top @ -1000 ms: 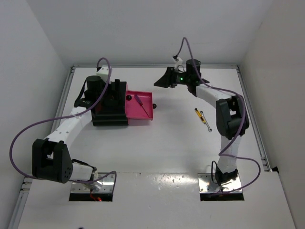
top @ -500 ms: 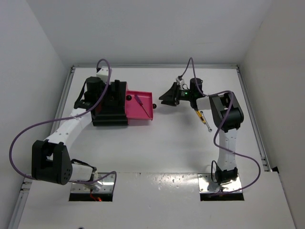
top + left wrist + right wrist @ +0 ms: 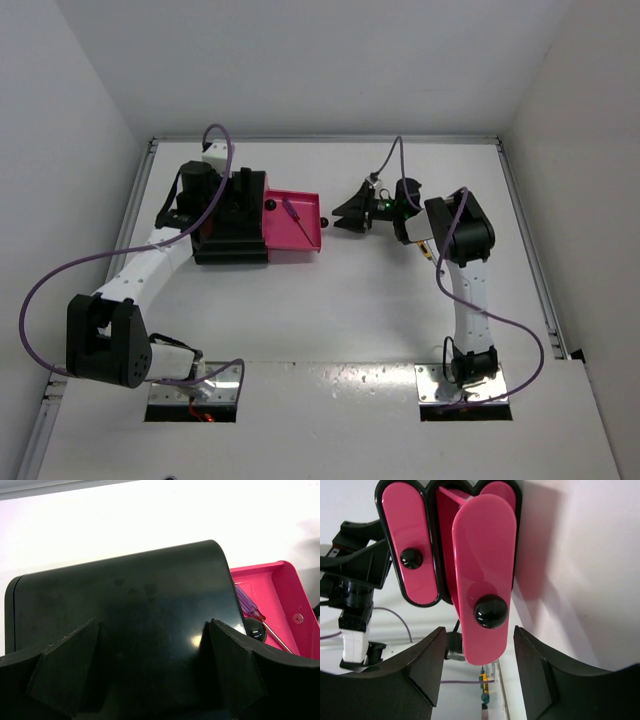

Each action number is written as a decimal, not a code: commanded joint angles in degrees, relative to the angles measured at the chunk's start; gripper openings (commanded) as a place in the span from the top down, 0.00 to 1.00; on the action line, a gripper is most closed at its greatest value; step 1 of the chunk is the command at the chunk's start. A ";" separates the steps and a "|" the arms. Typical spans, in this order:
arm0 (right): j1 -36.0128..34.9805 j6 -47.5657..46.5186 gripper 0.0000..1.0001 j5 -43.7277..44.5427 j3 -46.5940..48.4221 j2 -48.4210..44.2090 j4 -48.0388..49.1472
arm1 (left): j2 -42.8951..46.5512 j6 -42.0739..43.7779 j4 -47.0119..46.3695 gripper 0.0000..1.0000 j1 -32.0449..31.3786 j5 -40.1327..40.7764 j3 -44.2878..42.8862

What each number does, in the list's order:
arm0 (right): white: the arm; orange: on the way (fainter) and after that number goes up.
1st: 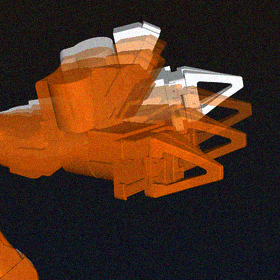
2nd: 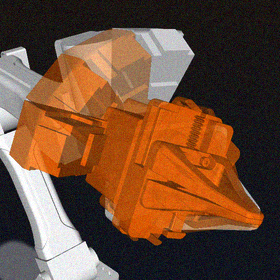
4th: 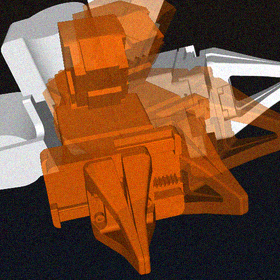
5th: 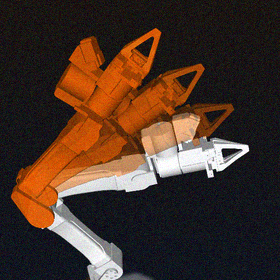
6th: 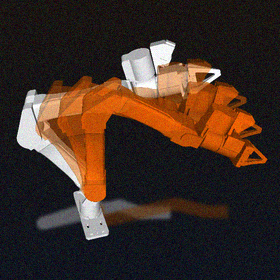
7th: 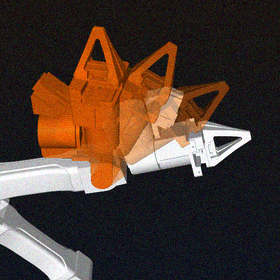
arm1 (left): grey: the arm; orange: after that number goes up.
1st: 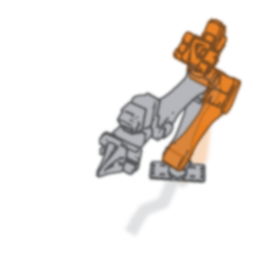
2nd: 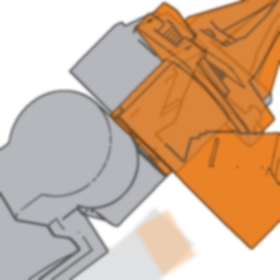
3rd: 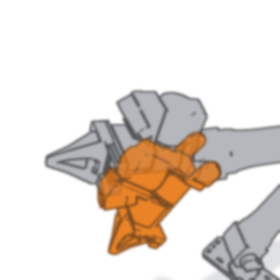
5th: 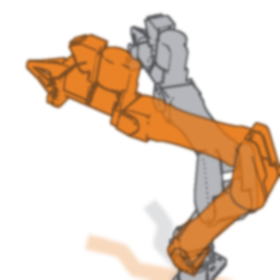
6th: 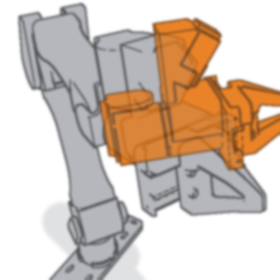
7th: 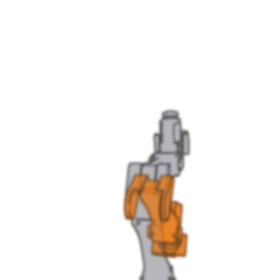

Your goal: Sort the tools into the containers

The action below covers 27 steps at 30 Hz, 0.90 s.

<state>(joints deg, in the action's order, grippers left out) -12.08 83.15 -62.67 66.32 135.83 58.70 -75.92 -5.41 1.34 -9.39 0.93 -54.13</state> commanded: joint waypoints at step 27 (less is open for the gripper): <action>-3.83 19.15 0.58 -3.50 8.38 10.68 22.60 | -2.57 -0.39 10.43 0.00 -0.19 -0.58 3.06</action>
<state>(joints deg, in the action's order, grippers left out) -15.53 100.14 -65.76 72.88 145.71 72.05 -75.96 -5.41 1.30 -9.39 0.93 -54.13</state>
